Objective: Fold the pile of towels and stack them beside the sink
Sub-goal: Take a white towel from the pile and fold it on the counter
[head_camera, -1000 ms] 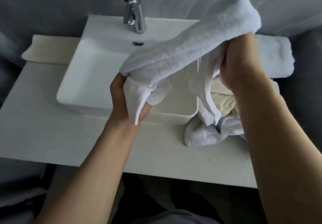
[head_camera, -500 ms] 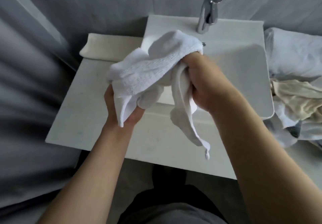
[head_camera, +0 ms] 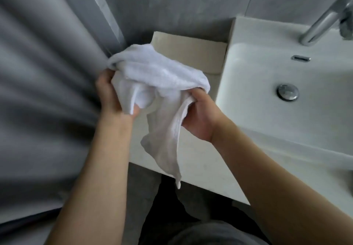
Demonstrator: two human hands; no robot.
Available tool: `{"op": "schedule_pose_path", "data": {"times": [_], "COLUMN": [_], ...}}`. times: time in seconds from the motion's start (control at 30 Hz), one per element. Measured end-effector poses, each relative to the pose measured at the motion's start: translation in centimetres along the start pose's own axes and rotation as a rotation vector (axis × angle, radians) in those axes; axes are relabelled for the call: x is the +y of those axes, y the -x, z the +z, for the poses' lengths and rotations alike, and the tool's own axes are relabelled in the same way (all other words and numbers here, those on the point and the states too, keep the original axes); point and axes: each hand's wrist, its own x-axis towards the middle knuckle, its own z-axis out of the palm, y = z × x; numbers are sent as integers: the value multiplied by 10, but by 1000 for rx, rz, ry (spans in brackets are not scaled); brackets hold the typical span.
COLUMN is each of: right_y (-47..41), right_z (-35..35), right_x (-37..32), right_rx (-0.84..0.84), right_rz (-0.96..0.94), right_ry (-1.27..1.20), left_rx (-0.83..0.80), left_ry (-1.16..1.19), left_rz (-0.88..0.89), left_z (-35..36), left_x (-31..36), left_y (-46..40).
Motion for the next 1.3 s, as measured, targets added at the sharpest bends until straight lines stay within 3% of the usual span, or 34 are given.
{"op": "schedule_pose_path", "data": {"times": [0.07, 0.13, 0.17, 0.27, 0.37, 0.5, 0.57, 0.7, 0.77, 0.83, 0.93, 1.03, 1.17, 1.3], "right_y": [-24, -39, -46, -59, -71, -81, -85, -93, -94, -95, -99, -104, -105, -107], "right_z": [-4, -8, -11, -10, 5, 13, 15, 18, 15, 18, 21, 18, 4, -14], "right_x": [18, 45, 55, 61, 54, 41, 37, 15, 3, -7, -17, -34, -57, -77], "right_rx": [257, 579, 670, 576, 438, 479, 547, 872, 947, 982, 1045, 1150, 1178, 1137], "right_rz": [122, 260, 232, -94, -370, -644, -746, -543, -532, -545, -567, -517, -343, -143], "right_ry": [252, 638, 812, 1321, 1626, 1583, 1402, 559, 480, 597, 775, 823, 498, 222], "left_rx": [72, 268, 305, 210, 143, -41, -163, -483, -622, -709, -730, -624, -422, -415], "left_ry": [5, -363, -546, -837, -1082, -1341, -1324, -1122, -1036, -1070, -1308, -1449, -1263, -1057], "left_rz": [-109, -163, -200, -340, -212, -154, -157, -126, -202, -276, -273, -202, -148, -331], "left_z": [-21, -32, -38, -48, -47, -45, -48, -59, -61, -59, -53, -55, -77, -103], "left_x": [12, 17, 15, -3, -19, -24, -14, 13, 16, 13, -6, -15, 5, 18], "left_y": [-36, -78, -86, -105, -122, -134, -140, -138, -138, -134, -127, -127, -150, -171]}}
